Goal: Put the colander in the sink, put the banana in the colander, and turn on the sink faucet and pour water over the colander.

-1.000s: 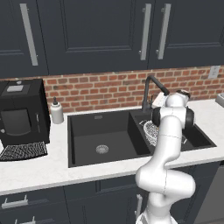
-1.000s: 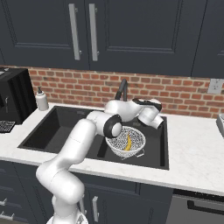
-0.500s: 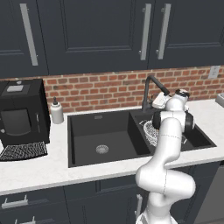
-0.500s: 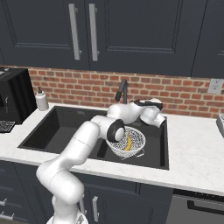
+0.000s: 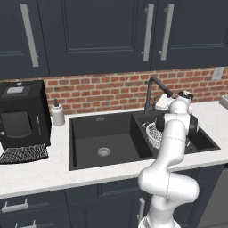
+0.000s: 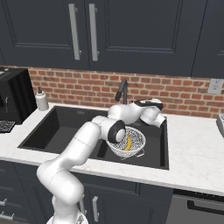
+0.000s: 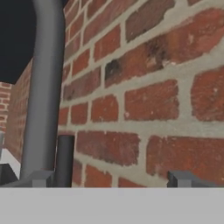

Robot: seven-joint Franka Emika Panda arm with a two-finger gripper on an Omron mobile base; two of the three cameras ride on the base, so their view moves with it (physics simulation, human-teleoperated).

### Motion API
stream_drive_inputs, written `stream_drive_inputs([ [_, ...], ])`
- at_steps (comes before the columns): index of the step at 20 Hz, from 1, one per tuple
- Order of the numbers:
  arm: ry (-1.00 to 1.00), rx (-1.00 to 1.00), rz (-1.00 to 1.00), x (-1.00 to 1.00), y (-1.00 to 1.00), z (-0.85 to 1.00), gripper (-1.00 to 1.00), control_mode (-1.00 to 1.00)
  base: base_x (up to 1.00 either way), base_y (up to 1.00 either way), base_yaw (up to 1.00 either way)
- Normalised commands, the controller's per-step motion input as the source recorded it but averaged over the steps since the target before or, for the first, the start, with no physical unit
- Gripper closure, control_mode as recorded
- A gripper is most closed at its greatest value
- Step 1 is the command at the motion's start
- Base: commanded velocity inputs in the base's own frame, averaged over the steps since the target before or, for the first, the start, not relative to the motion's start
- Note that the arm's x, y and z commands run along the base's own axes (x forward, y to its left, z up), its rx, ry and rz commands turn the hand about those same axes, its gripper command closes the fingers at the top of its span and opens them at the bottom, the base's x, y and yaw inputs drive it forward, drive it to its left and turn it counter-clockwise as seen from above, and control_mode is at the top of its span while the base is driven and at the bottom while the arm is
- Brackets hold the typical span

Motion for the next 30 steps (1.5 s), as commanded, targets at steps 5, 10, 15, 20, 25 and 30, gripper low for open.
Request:
stream_drive_inputs([
  [5, 0.00, -0.01, 0.00, 0.00, 0.20, 0.00, -1.00, -1.00, 0.00, 0.00, 0.00],
  [10, 0.00, -0.01, 0.00, 0.02, 0.12, 0.00, -1.00, -1.00, 0.00, 0.00, 0.00],
  [15, 0.00, 0.00, 0.00, 0.11, 0.00, 0.00, -1.00, -1.00, 0.00, 0.00, 0.00],
  [20, 0.00, 0.00, 0.00, 0.18, 0.00, 0.01, 1.00, -1.00, 0.00, 0.00, 0.00],
  [25, 0.00, 0.00, 0.00, 0.17, 0.00, 0.03, 1.00, -1.00, 0.00, 0.00, 0.00],
  [30, 0.00, 0.00, 0.00, 0.14, -0.05, 0.05, 1.00, -1.00, 0.00, 0.00, 0.00],
])
